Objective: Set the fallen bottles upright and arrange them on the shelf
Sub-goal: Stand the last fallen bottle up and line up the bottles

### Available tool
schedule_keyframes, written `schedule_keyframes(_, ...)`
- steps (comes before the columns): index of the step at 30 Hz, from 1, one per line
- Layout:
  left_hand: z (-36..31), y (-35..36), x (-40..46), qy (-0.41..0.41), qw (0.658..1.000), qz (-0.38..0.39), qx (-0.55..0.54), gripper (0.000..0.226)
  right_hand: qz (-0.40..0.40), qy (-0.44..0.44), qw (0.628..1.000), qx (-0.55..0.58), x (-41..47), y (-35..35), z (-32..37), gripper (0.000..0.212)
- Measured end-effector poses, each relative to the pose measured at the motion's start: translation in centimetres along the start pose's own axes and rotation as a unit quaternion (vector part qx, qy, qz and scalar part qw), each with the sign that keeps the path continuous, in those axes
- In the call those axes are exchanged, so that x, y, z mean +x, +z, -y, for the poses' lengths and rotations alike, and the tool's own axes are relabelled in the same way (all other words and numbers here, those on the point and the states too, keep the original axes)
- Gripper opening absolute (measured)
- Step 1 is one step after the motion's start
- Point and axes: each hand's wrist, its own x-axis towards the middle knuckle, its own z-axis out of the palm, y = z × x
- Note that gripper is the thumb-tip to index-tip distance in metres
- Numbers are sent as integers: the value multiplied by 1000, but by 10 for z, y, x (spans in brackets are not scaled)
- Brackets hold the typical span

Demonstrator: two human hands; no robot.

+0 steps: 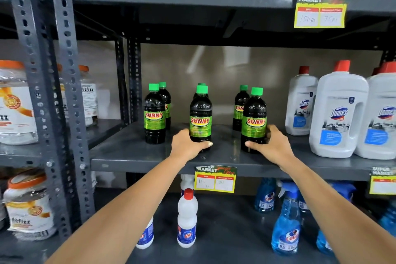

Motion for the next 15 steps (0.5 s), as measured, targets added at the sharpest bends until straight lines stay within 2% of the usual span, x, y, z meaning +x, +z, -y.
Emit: schedule_keyframes(15, 1, 0, -4, 14, 1000, -3, 7, 62, -17, 2, 1000, 7, -12, 2, 1, 75)
